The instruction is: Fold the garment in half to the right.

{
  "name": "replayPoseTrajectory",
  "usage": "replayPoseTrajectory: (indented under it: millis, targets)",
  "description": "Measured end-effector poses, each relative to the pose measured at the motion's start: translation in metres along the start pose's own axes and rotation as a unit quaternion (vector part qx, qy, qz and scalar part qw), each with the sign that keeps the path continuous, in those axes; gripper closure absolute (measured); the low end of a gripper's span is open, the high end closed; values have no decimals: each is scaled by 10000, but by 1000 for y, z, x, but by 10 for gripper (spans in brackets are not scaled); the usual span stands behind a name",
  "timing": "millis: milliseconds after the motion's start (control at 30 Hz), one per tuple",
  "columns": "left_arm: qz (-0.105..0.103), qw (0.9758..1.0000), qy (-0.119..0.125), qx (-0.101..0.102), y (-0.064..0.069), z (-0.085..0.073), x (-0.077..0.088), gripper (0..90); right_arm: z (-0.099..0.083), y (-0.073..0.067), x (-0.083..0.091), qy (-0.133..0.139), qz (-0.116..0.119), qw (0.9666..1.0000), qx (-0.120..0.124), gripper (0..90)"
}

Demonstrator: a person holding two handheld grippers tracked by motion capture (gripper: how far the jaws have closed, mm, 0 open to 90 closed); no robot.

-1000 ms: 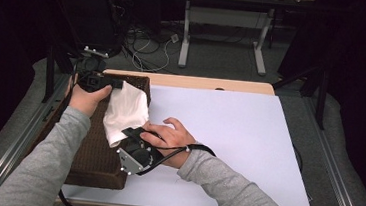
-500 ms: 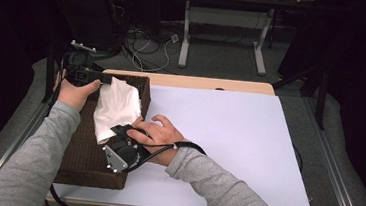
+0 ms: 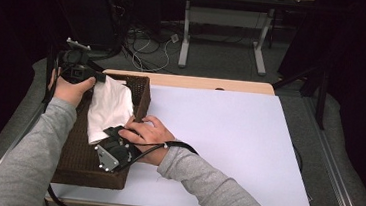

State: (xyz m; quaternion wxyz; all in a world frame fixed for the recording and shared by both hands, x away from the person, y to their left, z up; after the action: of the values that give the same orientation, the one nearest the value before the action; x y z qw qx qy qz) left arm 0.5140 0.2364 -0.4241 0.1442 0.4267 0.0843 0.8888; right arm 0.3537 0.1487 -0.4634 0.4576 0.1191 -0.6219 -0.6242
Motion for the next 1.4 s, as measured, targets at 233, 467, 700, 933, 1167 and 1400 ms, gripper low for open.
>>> replayPoseTrajectory:
  millis: [233, 467, 700, 933, 1167, 1400]
  targets:
    - [-105, 9998, -119, 151, -18, -1, -21, 849, -2, -10, -18, -49, 166, 9998, -117, 815]
    - [-35, 9995, -291, 101, -27, -6, -43, 849, -8, -24, -32, -222, 376, 9983, -390, 815]
    - [-83, 9991, -421, 53, -27, -9, -54, 849, -8, -32, -39, -265, 517, 9967, -570, 815]
    - [-168, 9987, -477, 9, -23, -13, -61, 849, -6, -35, -42, -223, 655, 9958, -605, 815]
    - [-201, 9984, -529, 19, -27, -15, -69, 850, -7, -37, -46, -269, 727, 9942, -740, 815]
    - [-286, 9977, -614, -23, -30, -18, -79, 850, -7, -40, -52, -242, 828, 9908, -1039, 815]
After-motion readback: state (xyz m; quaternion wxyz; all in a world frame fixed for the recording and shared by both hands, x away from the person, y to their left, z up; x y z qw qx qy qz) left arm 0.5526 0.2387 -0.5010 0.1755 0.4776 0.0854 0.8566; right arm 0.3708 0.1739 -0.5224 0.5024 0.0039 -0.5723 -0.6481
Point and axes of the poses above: each handheld gripper's, and its own axes: x roughly backward along the jaws, z roughly out of its top, y roughly to its right, the point moved 10 cm from there along -x, roughly forward along the jaws, and after that the axes turned 7 degrees about x, right-handed, at the moved point
